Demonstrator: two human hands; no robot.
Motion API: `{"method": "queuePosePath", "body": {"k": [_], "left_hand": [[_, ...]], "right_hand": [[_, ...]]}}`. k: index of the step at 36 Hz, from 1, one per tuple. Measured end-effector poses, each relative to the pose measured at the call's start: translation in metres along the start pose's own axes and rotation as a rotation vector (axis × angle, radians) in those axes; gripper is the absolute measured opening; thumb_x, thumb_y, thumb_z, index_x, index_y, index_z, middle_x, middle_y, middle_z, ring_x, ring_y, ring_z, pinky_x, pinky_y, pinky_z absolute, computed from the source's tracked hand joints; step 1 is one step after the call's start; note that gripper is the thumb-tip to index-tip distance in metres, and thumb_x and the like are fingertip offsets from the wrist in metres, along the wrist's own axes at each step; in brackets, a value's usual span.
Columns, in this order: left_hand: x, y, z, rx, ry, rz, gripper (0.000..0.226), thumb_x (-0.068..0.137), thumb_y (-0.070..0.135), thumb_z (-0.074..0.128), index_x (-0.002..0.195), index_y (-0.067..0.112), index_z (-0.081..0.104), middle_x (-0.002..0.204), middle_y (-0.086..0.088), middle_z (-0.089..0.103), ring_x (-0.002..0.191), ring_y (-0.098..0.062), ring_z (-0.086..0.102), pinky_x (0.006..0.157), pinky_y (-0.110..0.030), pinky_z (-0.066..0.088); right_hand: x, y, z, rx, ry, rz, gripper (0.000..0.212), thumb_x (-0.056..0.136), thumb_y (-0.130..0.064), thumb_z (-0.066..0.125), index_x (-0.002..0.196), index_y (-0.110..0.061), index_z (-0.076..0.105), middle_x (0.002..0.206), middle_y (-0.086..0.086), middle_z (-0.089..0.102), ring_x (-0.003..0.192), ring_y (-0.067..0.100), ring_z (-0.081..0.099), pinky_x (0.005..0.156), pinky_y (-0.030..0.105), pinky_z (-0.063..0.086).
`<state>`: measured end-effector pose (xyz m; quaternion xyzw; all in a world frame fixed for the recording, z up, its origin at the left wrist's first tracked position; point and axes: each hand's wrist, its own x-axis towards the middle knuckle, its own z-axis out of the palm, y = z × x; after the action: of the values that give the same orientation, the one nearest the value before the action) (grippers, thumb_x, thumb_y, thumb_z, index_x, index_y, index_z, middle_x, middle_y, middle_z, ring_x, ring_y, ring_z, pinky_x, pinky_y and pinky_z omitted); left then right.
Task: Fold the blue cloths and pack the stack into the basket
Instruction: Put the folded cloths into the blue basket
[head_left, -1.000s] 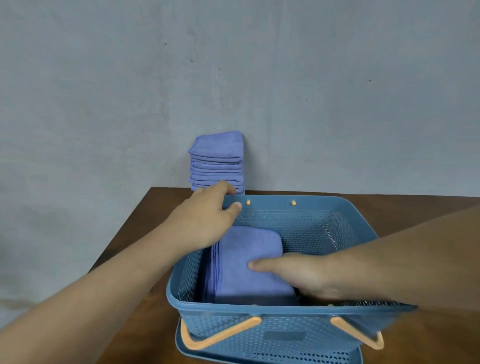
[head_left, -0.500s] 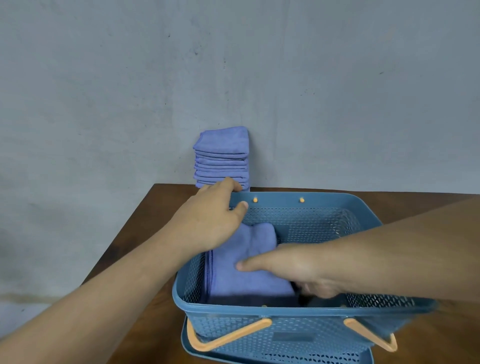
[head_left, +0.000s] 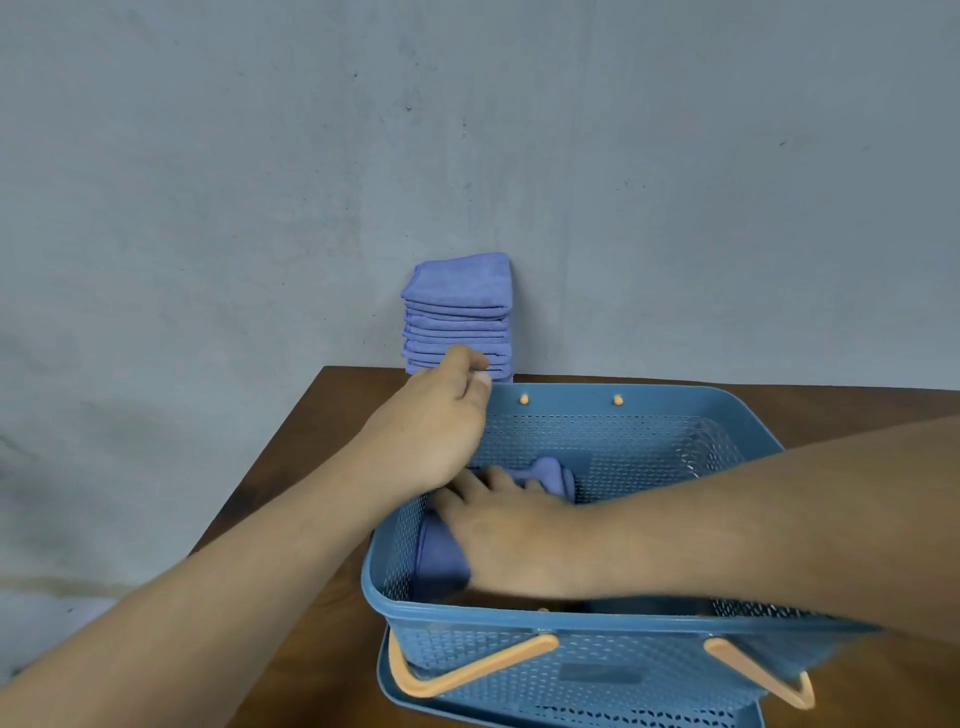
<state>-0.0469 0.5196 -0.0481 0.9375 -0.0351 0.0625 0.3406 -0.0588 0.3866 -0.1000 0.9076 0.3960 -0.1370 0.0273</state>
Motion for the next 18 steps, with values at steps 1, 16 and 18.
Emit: {"method": "queuePosePath", "body": {"k": [1,16,18], "left_hand": [[0.0,0.0,0.001,0.01,0.001,-0.002,0.029,0.113,0.043,0.031,0.134,0.033,0.048,0.105,0.007,0.065,0.095,-0.014,0.059,0.078,-0.035,0.044],[0.005,0.0,-0.005,-0.098,-0.033,-0.03,0.028,0.113,0.043,0.035,0.136,0.037,0.051,0.12,0.018,0.063,0.098,-0.012,0.064,0.087,-0.029,0.047],[0.011,-0.002,-0.008,-0.172,-0.026,-0.041,0.026,0.112,0.043,0.038,0.132,0.04,0.054,0.123,0.011,0.069,0.083,-0.011,0.065,0.084,-0.034,0.051]], "right_hand": [[0.003,-0.005,0.005,-0.013,-0.01,0.021,0.064,0.101,-0.038,0.058,0.156,-0.017,0.031,0.16,0.009,0.024,0.144,0.038,0.028,0.107,0.066,0.036],[-0.044,0.051,-0.079,0.171,0.078,-0.091,0.037,0.1,-0.054,0.061,0.126,-0.03,0.072,0.123,-0.014,0.073,0.11,0.004,0.063,0.1,0.027,0.048],[-0.047,0.062,-0.1,0.224,0.137,-0.043,0.023,0.099,-0.045,0.065,0.114,-0.033,0.077,0.106,-0.019,0.076,0.096,-0.002,0.066,0.093,0.024,0.051]]}}
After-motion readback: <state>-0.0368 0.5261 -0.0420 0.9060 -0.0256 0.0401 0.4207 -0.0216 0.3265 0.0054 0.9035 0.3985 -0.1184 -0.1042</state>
